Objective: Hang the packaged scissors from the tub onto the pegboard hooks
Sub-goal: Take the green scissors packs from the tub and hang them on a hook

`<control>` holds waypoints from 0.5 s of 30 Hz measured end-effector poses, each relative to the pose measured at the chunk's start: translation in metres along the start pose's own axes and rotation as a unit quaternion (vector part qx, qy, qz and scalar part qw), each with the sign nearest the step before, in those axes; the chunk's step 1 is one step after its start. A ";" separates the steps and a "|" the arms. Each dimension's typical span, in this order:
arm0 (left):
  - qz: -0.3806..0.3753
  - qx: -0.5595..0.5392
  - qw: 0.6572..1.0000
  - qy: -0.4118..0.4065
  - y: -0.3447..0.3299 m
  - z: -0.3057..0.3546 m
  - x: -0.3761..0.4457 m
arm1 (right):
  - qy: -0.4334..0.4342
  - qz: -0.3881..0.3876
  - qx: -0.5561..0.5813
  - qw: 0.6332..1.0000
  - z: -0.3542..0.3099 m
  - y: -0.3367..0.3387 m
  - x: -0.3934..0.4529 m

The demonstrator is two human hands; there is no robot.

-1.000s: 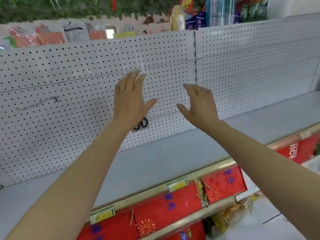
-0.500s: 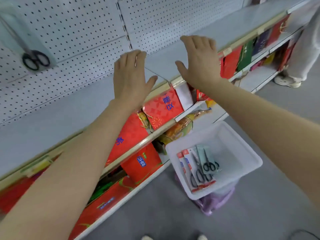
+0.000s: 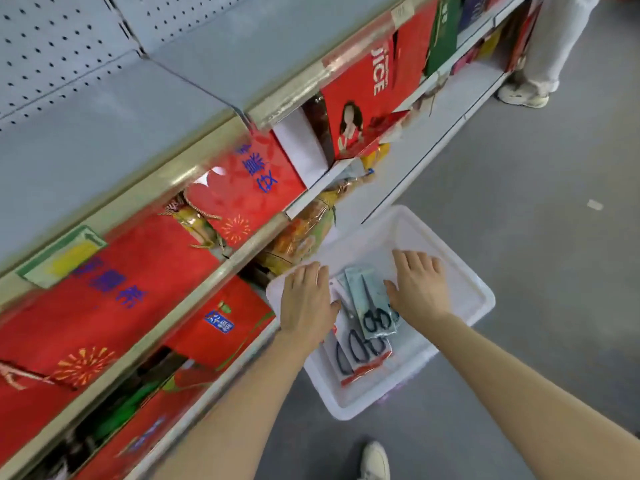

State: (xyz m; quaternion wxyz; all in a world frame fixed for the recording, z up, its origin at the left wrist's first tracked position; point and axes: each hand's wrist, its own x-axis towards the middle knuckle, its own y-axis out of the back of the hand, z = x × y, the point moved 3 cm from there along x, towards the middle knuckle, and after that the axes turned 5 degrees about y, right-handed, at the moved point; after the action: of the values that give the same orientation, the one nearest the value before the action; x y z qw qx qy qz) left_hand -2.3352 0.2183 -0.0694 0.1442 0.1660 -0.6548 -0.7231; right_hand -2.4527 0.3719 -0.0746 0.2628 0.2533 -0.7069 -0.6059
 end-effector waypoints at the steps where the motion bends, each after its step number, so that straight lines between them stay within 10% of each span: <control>1: -0.024 -0.001 1.000 0.001 -0.021 0.002 0.000 | -0.005 -0.024 -0.005 1.000 0.005 -0.021 -0.003; 15: -0.113 -0.068 0.988 0.076 -0.175 0.026 0.025 | -0.164 -0.223 0.053 0.959 0.023 -0.195 0.006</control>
State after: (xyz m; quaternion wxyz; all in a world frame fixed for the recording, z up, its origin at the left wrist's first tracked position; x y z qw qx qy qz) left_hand -2.3677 0.2484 -0.2424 0.1222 0.2835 -0.5680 -0.7629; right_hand -2.4652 0.3578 -0.2704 -0.0127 0.3150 -0.6971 -0.6439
